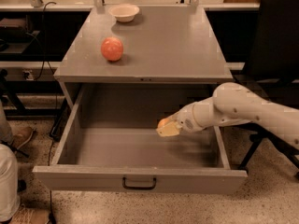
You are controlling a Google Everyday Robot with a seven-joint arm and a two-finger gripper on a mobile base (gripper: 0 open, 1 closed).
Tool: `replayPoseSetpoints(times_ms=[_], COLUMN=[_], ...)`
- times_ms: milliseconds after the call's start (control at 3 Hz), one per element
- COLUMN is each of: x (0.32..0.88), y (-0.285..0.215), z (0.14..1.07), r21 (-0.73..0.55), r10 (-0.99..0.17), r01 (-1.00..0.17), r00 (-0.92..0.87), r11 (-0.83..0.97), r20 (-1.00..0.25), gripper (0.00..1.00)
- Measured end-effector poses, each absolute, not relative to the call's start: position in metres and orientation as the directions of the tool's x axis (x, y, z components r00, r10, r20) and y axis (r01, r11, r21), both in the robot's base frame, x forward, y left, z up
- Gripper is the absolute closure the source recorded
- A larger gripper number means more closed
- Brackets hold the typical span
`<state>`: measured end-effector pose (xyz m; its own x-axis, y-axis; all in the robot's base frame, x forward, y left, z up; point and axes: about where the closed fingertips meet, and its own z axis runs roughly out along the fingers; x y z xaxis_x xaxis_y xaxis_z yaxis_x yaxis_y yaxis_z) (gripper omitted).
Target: Place orange into top drawer
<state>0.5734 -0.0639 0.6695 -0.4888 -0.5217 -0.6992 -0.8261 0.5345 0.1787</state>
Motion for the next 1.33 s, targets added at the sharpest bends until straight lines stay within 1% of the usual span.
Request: replayPoseSetpoints(times_ms=[333,667,1333], x=[0.592,0.603,0.609], y=[-0.044,-0.030,-0.021], z=[0.650,0.640,0.635], r21=[0.148,0.132,0.127], r10=[-0.515,-0.506,-0.493], r01=[-0.828,-0.830,-0.830], r00=[-0.465,-0.447,-0.437], r11=[0.540,0.541,0.543], r20=[-0.720,-0.738,-0.753], gripper=[0.82,0.58,0.12])
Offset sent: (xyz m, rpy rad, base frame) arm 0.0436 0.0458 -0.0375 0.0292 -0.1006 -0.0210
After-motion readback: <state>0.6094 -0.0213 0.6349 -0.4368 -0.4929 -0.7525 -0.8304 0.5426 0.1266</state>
